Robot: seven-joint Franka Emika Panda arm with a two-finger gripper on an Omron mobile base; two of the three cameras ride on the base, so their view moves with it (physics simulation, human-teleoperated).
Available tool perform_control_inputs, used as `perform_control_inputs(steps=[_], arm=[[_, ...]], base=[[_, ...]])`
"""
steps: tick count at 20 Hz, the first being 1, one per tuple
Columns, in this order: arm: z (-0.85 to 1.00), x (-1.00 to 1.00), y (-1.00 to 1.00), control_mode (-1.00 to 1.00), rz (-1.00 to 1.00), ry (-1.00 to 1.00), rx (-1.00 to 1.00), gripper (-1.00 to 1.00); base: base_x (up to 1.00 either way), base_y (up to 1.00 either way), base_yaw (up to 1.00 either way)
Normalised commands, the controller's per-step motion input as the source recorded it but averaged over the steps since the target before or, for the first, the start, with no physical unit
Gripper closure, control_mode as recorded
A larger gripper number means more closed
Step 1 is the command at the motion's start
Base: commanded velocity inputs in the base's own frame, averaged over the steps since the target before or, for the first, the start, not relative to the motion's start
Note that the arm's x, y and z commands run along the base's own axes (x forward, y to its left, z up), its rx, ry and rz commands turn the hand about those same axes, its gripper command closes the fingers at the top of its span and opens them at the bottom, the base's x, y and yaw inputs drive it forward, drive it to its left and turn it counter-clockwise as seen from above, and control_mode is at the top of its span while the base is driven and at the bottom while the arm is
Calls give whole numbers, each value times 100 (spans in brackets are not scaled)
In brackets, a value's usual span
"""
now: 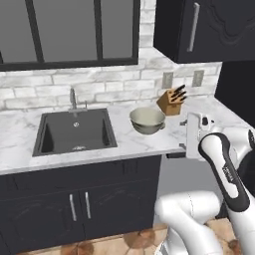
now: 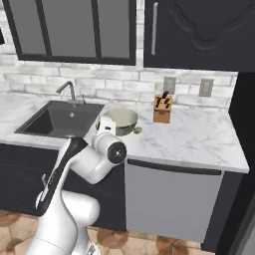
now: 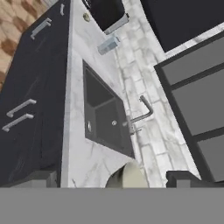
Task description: Gather the eggs and milk located in the vicinity of the sink area and place them right next to the bowl.
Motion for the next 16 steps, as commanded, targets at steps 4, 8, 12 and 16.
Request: perform_control_inputs(steps=[4, 8, 12, 16], arm=[[0, 0, 0, 100, 0, 0, 0, -100], [0, 0, 0, 100, 0, 0, 0, -100], [0, 0, 0, 100, 0, 0, 0, -100], [0, 0, 0, 100, 0, 0, 0, -100]], base=[[0, 100, 0], [0, 100, 0], [0, 100, 0], [0, 100, 0]])
